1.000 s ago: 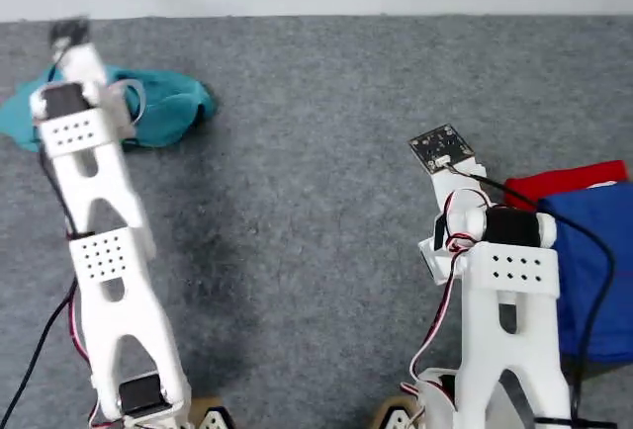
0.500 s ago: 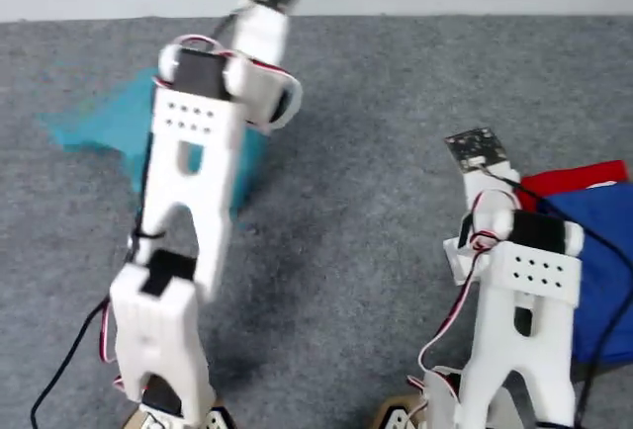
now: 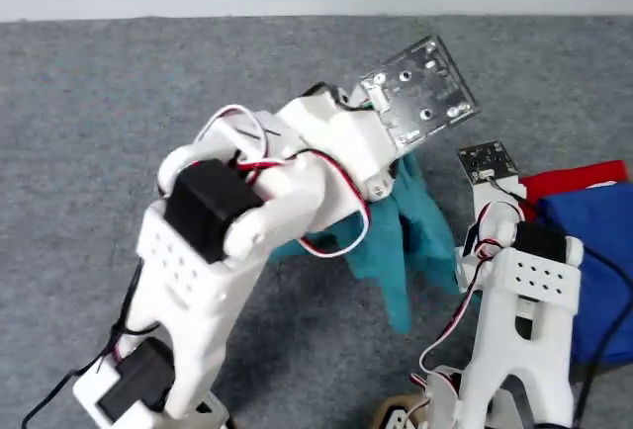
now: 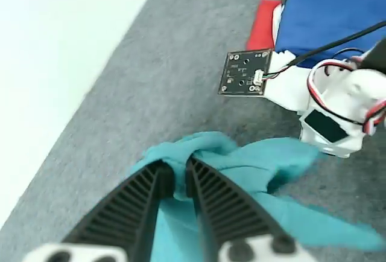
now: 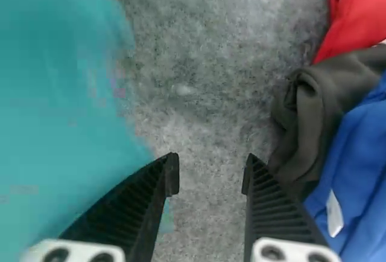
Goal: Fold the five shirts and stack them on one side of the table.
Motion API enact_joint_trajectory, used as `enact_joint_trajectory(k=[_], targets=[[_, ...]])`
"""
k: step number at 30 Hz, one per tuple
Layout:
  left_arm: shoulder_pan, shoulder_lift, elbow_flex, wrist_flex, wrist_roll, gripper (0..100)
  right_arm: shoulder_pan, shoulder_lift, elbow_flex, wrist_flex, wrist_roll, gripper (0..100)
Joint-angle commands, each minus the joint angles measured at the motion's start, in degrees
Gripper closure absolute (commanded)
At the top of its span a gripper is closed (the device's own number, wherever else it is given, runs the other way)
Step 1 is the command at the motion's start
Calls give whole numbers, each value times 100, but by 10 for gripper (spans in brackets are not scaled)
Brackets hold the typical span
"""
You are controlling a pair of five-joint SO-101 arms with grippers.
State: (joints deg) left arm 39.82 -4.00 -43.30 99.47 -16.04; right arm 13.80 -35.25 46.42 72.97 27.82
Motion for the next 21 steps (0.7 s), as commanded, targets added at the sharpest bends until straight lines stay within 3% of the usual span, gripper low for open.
enact_joint_trajectory(k=[1,10,15,21], targets=[[-413,-237,22,123,-70,987,57,-92,-18,-92,9,820],[-3024,-237,1938,79,-62,987,57,-92,-9,-92,9,820],[-4413,-237,3714,-589,-62,987,22,-92,-9,-92,9,820],[-4826,-255,5367,-844,-44,987,13,-92,0,-92,9,820]])
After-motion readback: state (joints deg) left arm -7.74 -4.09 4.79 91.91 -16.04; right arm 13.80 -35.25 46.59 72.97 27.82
